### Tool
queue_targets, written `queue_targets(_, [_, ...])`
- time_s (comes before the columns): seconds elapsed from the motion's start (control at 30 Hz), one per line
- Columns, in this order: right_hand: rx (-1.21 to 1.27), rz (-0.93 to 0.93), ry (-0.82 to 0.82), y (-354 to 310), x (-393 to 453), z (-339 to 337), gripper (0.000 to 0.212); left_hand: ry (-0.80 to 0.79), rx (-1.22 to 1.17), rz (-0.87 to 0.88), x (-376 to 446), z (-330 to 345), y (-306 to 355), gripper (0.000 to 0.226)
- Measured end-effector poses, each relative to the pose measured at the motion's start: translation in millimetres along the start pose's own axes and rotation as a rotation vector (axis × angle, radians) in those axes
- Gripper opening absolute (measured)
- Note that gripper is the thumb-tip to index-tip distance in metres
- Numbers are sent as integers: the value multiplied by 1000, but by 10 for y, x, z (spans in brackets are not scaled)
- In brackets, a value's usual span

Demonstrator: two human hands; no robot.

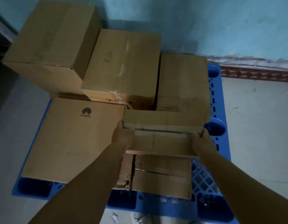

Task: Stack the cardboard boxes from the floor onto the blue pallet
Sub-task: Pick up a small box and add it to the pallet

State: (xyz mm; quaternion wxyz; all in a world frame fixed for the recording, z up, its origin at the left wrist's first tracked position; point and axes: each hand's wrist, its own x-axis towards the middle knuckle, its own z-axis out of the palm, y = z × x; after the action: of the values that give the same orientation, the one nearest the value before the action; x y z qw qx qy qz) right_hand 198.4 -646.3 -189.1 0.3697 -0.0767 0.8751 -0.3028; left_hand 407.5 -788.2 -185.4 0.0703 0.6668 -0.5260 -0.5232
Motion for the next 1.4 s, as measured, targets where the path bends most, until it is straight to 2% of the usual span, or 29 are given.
queue_targets(0.13, [-12, 39, -11, 65, 112, 201, 66, -27, 24, 6, 240, 62, -137, 53])
queue_targets(0.27, [-78, 56, 3, 131, 199, 388, 93, -47, 42, 3, 419, 94, -297, 60])
queue_targets(0.43, [-146, 11, 26, 93, 265, 464, 100, -6, 53, 41, 543, 132, -335, 58])
queue_targets(0.5, [-129, 26, 27, 44, 274, 459, 95, 6, 31, 44, 577, 139, -313, 60])
queue_targets(0.63, [-23, 30, 37, 13, 306, 427, 68, 46, -30, 36, 625, 155, -215, 57])
queue_targets(0.73, [18, -42, 82, 76, 297, 441, 67, 69, -68, 78, 606, 165, -199, 51])
queue_targets(0.93, [58, -93, 97, 143, 347, 563, 63, 68, -91, 79, 697, 251, -385, 56])
queue_targets(1.2, [3, -47, 41, 366, 335, 651, 69, 117, 34, 128, 754, 375, -555, 63])
queue_targets(1.4, [-45, -26, 71, 293, 279, 614, 70, 123, 57, 112, 603, 369, -494, 60])
